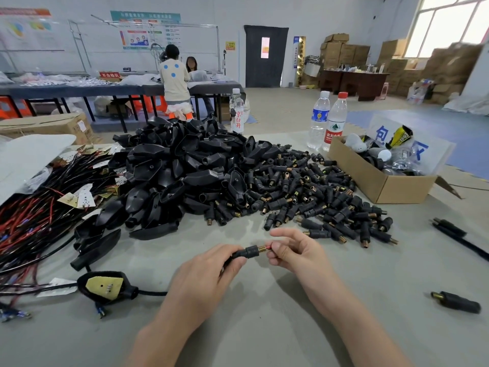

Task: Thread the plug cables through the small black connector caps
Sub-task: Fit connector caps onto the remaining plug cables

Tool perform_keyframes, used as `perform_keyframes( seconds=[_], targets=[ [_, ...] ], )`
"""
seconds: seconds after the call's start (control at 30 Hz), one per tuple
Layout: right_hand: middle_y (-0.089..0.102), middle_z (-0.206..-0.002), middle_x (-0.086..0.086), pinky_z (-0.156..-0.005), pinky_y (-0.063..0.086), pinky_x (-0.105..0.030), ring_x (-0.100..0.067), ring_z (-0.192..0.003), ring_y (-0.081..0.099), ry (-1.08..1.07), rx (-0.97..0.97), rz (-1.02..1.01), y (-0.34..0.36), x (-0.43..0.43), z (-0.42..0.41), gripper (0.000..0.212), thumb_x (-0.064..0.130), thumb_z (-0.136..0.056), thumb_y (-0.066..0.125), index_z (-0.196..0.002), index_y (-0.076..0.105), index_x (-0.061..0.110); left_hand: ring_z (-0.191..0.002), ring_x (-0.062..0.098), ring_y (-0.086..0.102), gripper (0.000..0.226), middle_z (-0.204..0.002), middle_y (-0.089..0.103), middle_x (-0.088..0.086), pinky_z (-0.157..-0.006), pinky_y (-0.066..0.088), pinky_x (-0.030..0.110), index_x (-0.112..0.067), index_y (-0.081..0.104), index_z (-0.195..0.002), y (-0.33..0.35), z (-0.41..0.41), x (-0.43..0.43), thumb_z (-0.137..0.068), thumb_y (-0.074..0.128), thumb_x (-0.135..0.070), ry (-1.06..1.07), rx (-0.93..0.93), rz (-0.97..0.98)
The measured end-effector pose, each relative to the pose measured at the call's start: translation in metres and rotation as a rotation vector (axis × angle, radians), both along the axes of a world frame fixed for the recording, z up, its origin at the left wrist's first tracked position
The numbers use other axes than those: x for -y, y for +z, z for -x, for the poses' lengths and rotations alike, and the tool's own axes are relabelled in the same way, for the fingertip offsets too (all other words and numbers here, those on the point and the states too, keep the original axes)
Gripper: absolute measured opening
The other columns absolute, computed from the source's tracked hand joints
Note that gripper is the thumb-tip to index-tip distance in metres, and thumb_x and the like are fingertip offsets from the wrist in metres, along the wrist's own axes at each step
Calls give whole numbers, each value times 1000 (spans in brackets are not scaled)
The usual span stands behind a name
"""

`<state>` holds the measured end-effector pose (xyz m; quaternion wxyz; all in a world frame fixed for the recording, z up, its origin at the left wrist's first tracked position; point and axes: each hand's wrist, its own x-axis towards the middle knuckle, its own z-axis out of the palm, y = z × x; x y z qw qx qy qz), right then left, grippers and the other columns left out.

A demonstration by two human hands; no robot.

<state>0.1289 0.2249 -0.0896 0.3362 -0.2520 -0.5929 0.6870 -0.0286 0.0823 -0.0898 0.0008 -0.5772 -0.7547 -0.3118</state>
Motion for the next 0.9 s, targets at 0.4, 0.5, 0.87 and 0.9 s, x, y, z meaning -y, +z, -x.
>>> perform_keyframes(
  seconds=[0.4,0.5,0.87,0.9],
  targets=[
    [74,-86,-6,-73,58,-24,-14,-78,68,-198,-348,397,10,-13,-10,28,5,-93,62,-121,61,7,-91,1,60,21,-103,58,-30,-75,52,30,-43,54,-104,0,1,3,-99,39,-56,14,74,-29],
    [73,-104,-8,-87,59,-28,-16,-100,68,-120,-397,594,10,-5,-3,45,10,-85,68,-129,60,1,-88,5,63,18,-99,62,-23,-77,56,35,-42,52,-101,1,-7,2,-97,41,-55,13,102,-72],
    [72,-117,-14,-78,60,-29,-26,-107,71,66,-346,639,9,2,2,29,13,-81,69,-109,76,7,-62,1,54,26,-90,57,-20,-53,49,29,-35,64,-123,10,-16,3,-100,55,-29,18,-58,-126],
    [72,-118,-13,-77,60,-30,-26,-106,71,73,-342,637,8,2,2,30,13,-83,68,-113,74,8,-64,2,55,25,-90,59,-19,-54,50,29,-35,65,-122,10,-16,2,-99,56,-29,14,-58,-137]
  ],
)
